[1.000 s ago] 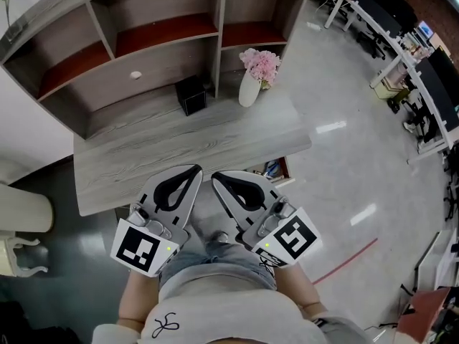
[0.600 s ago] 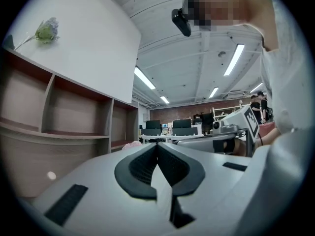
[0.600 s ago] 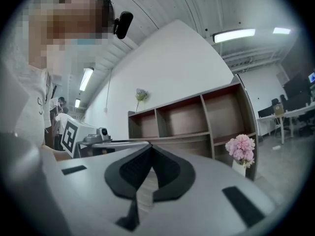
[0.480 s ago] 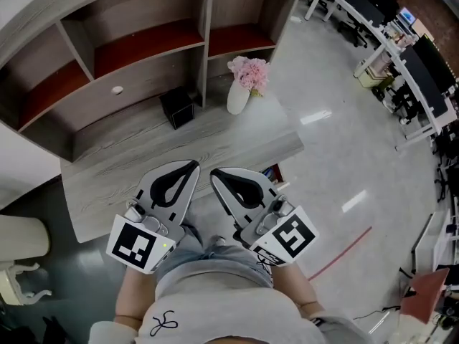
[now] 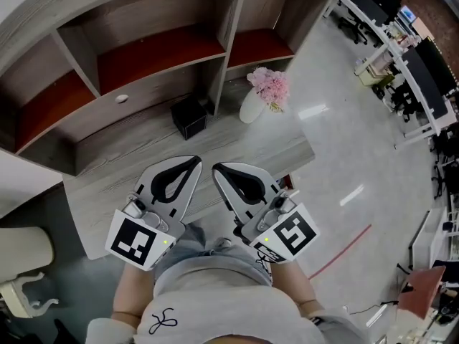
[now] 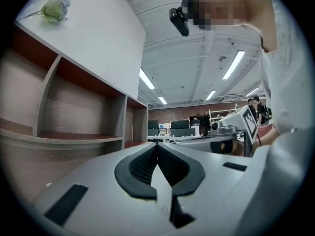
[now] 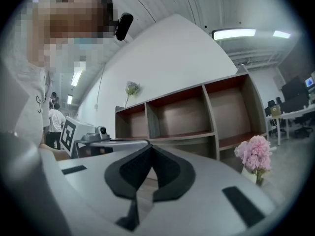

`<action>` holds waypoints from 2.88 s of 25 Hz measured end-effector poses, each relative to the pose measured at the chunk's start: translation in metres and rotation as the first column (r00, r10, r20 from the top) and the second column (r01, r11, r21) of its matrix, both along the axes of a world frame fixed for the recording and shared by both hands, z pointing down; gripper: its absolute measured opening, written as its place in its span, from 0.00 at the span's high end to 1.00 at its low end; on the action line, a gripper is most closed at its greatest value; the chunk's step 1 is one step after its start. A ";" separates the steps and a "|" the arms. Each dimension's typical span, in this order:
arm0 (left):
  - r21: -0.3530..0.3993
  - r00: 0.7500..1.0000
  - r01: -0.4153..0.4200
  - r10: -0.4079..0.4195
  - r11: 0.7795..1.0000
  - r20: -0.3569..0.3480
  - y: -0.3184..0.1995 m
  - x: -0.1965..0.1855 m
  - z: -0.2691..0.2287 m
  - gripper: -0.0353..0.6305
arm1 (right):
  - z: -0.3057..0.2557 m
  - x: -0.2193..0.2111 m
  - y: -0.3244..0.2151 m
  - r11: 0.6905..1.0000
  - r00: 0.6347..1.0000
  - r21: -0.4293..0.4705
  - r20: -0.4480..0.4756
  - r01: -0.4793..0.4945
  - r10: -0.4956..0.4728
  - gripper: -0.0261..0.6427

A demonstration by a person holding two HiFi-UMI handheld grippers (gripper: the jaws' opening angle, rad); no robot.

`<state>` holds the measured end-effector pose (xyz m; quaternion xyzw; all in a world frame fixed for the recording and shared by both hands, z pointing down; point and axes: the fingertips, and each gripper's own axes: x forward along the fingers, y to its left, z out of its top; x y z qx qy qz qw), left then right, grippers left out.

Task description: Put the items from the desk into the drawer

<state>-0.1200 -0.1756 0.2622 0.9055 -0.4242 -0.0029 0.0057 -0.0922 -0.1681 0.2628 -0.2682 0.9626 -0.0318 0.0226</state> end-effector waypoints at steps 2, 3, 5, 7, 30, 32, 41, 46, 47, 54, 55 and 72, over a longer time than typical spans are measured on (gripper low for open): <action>-0.003 1.000 0.001 -0.001 1.000 0.000 -0.008 -0.013 0.000 0.93 | 0.001 -0.012 -0.009 1.000 1.000 -0.002 -0.001 -0.002 0.002 0.95; -0.003 1.000 0.002 -0.002 1.000 -0.002 -0.012 -0.020 0.000 0.93 | 0.001 -0.019 -0.014 1.000 1.000 -0.004 -0.002 -0.003 0.003 0.95; -0.004 1.000 0.004 -0.004 1.000 -0.001 -0.018 -0.033 -0.001 0.93 | 0.001 -0.030 -0.021 1.000 1.000 -0.008 -0.004 -0.003 0.003 0.95; -0.009 1.000 0.006 -0.006 1.000 0.004 -0.023 -0.045 -0.001 0.93 | 0.001 -0.041 -0.028 1.000 1.000 -0.012 -0.005 -0.002 0.002 0.95; -0.050 1.000 -0.014 0.014 0.999 0.000 -0.062 -0.114 0.031 0.93 | 0.080 -0.104 -0.125 0.982 0.977 -0.175 -0.213 -0.070 0.032 0.94; -0.055 1.000 -0.009 0.010 0.998 0.006 -0.064 -0.117 0.033 0.93 | 0.094 -0.105 -0.134 0.974 0.973 -0.213 -0.231 -0.075 0.025 0.93; -0.069 1.000 0.028 -0.027 0.997 0.016 -0.069 -0.134 0.044 0.93 | 0.152 -0.116 -0.164 0.949 0.932 -0.303 -0.361 -0.089 -0.028 0.89; -0.084 0.998 0.058 -0.058 0.995 0.008 -0.067 -0.143 0.052 0.93 | 0.180 -0.116 -0.170 0.936 0.900 -0.334 -0.432 -0.109 -0.050 0.88; -0.085 0.998 0.063 -0.063 0.994 0.008 -0.066 -0.145 0.053 0.93 | 0.184 -0.116 -0.172 0.935 0.894 -0.337 -0.445 -0.113 -0.053 0.88; -0.089 0.995 0.098 -0.098 0.991 0.005 -0.065 -0.157 0.058 0.93 | 0.210 -0.120 -0.190 0.922 0.836 -0.368 -0.539 -0.119 -0.108 0.87; -0.090 0.995 0.104 -0.104 0.990 0.002 -0.065 -0.159 0.058 0.93 | 0.214 -0.121 -0.192 0.919 0.825 -0.373 -0.554 -0.124 -0.114 0.87; -0.107 0.989 0.145 -0.147 0.984 -0.014 -0.064 -0.178 0.067 0.93 | 0.255 -0.124 -0.197 0.884 0.670 -0.417 -0.721 -0.212 -0.179 0.85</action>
